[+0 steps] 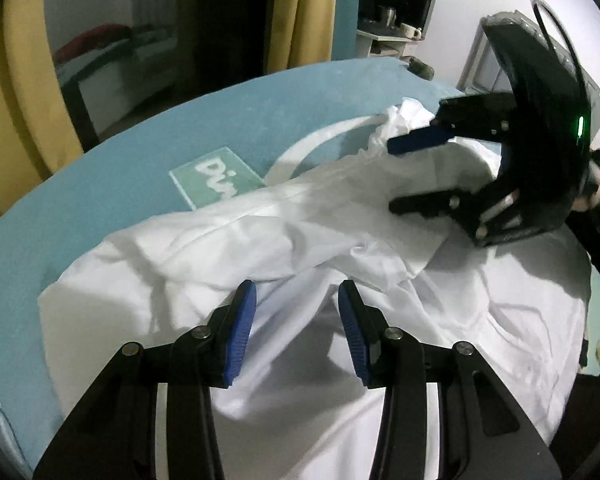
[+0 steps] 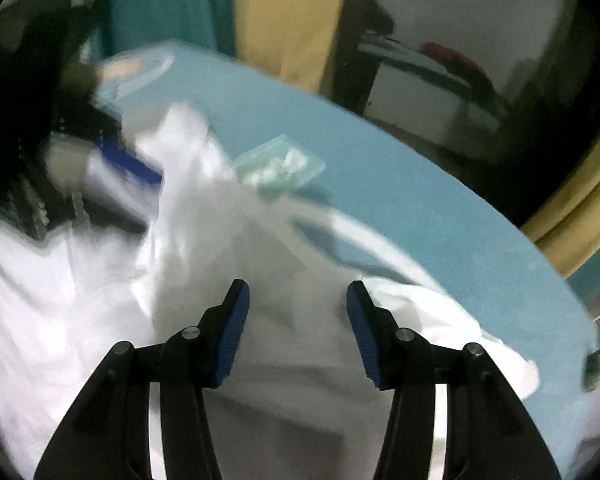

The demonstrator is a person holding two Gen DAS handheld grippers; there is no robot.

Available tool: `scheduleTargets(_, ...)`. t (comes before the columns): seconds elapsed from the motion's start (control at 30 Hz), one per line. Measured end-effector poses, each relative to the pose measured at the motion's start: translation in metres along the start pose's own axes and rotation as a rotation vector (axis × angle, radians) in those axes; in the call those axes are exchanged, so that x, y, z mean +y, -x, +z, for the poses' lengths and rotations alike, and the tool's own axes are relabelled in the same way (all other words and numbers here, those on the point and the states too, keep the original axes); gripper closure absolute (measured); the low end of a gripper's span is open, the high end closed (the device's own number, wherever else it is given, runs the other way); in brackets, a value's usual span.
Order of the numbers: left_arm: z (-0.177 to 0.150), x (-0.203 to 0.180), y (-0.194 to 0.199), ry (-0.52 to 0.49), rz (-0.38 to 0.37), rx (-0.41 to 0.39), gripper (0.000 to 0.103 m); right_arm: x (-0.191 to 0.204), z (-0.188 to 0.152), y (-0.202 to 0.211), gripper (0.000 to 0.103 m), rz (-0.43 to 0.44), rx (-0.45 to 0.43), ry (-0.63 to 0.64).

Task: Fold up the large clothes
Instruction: 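Smooth the folded jacket with the right gripper and withdraw both tools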

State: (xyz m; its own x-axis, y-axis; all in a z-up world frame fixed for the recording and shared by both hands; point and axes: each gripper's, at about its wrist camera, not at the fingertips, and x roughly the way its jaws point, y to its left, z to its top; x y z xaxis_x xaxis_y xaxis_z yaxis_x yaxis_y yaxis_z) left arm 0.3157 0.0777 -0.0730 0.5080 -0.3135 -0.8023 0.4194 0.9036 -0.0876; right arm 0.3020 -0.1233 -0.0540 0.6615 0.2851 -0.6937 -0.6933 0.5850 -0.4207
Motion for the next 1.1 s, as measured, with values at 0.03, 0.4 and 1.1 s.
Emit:
scheduleTargets(0.03,-0.001,-0.001,0.003,0.000,0.008,-0.003,0.058,0.004,-0.004,0.004,0.048,-0.038,-0.023,0.014)
scheduleTargets(0.4,-0.003,-0.016,-0.015,0.041,0.088,-0.003,0.058,0.010,-0.004,0.008,0.032,-0.116,-0.058,-0.056)
scheduleTargets(1.1,-0.108,-0.011,0.147,0.309,0.316,-0.321,0.048,-0.004,-0.072,0.103,0.021,-0.212,-0.092,-0.298)
